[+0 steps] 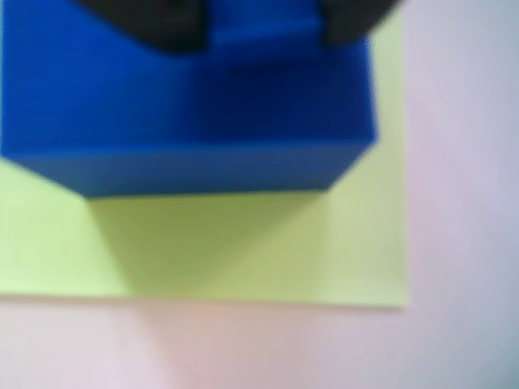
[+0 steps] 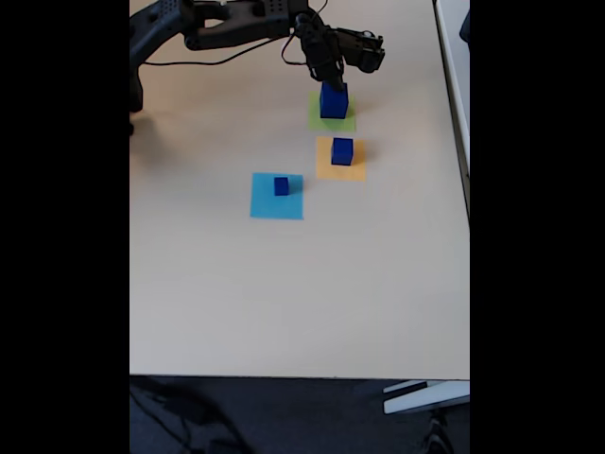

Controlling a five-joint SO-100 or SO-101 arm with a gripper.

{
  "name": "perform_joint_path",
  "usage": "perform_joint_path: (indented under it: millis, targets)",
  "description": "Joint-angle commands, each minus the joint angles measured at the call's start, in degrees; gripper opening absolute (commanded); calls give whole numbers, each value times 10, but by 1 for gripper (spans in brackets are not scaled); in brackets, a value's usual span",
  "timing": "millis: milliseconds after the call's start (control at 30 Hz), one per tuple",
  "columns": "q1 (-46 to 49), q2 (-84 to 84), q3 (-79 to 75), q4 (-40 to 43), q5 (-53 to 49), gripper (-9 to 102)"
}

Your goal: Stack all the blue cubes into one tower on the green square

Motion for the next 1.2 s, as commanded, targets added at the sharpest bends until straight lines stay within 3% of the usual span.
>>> perform_joint_path:
  millis: [0,933,1167]
  targets:
    - [8,56,-7,-12,-16,1]
    - [195,137,-11,33,-217,2]
    - [211,187,86,27,-214,2]
